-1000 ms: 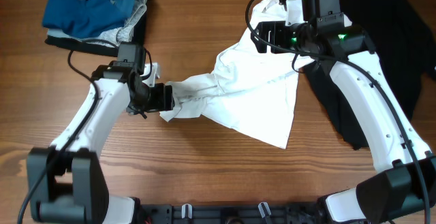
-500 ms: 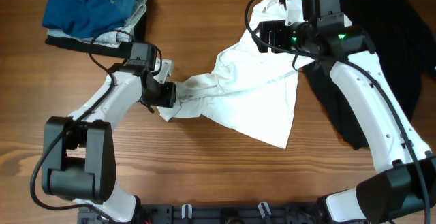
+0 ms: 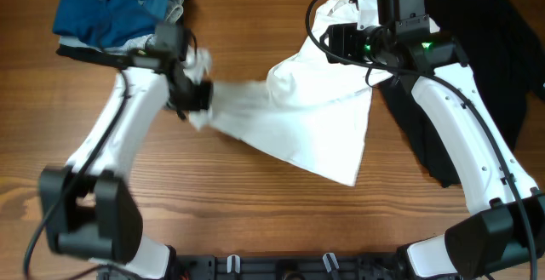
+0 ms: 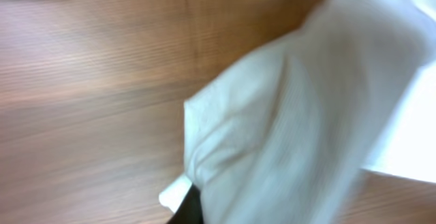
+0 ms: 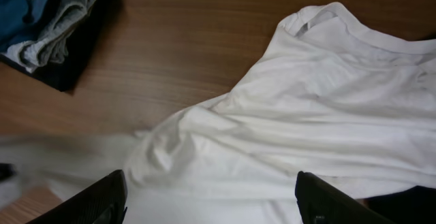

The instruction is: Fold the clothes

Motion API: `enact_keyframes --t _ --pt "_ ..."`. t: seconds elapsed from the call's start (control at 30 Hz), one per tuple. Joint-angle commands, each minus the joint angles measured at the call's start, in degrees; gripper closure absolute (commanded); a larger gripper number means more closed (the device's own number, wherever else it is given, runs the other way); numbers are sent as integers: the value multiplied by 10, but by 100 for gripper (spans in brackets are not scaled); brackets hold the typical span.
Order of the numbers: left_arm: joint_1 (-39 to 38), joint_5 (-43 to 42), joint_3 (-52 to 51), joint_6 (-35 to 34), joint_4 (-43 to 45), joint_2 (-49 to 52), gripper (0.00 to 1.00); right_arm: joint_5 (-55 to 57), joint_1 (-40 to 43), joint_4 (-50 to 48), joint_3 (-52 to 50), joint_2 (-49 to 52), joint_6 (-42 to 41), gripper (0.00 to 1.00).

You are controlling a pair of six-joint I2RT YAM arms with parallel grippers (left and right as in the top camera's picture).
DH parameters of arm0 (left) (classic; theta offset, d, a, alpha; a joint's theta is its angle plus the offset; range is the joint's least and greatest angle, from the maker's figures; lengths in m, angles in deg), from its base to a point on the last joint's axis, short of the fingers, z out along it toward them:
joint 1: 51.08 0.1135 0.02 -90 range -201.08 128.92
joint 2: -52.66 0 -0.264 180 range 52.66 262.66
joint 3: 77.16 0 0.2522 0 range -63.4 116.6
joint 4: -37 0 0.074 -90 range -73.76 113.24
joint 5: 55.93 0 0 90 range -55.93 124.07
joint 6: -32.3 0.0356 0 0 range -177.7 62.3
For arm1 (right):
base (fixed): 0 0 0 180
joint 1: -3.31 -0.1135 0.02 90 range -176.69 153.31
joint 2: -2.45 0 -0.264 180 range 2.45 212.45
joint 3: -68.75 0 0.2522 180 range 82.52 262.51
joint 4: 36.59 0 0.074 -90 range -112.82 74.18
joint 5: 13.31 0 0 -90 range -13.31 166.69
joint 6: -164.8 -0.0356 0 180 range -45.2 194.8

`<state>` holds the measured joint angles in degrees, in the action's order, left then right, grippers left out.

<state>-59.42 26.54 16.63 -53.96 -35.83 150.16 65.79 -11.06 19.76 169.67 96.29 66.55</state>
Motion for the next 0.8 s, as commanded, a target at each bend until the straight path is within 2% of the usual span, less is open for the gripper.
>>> enact_keyframes --t 0.0,0.1,0.23,0.4,0.5,0.63,0.77 --pt "3 7 162 -33 -46 -83 96 6 -2 16 5 10 -5 21" --pt "3 5 236 -47 -30 -135 96 -17 -2 62 4 21 -14 21" --pt "3 6 237 -55 -19 -162 96 -69 -7 60 -28 39 -9 21" --pt "3 -18 236 -62 -23 -160 96 -75 -30 -7 -56 48 -9 21" --pt "3 -18 236 -62 -42 -159 96 -142 -48 -60 -56 50 -9 21" --pt "3 -18 234 -62 -78 -141 96 -205 -104 -172 -55 52 -75 25" --pt "3 -20 234 -62 -80 -131 96 -179 -169 -228 -55 67 -119 25"
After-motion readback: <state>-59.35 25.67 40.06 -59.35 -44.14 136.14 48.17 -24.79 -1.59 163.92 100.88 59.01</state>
